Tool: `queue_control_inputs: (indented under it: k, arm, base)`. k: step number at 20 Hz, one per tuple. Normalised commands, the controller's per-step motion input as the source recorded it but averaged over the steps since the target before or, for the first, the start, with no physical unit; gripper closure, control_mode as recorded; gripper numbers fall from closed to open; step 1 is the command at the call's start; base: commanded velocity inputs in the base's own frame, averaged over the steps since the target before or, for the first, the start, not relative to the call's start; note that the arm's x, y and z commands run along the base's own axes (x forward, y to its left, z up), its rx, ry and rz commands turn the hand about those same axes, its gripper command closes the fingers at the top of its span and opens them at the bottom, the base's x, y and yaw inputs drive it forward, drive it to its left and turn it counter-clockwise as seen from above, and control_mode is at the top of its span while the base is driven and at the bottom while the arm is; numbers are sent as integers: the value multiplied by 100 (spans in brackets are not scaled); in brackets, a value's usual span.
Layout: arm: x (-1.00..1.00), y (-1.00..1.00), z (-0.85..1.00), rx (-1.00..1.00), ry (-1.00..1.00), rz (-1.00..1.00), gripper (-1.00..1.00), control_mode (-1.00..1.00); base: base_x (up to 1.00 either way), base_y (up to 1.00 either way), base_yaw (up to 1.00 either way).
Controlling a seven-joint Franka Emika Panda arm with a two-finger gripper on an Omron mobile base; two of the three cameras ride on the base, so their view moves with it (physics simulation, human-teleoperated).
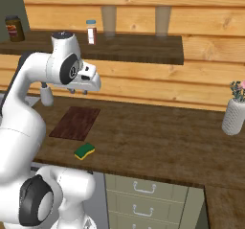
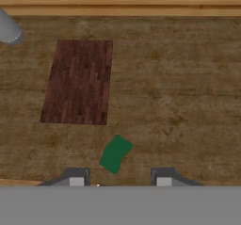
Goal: Pick up the sponge from the counter and clean the cutting board by briefly scrubbing or pressing down on the cutting board. Once finished, release the sponge.
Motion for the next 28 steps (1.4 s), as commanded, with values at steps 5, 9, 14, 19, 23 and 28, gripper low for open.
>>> queue_control_inputs:
  k: [5,9,14,19,23,28]
  arm:
    - [-20,0,-14,0,0,-2,-100,-100]
    - [-40,0,-39,0,0,-8,-100,-100]
    - [-44,0,-38,0,0,-8,-100,-100]
    - [-30,10,-38,1,0,-12,-100,-100]
    - [-2,7,-37,5,7,-16,-100,-100]
    - [2,10,-43,1,14,-15,-100,-100]
  base:
    - [0,0,0]
    - [0,0,0]
    - [0,0,0]
    - [0,0,0]
    - [0,0,0]
    - [0,0,0]
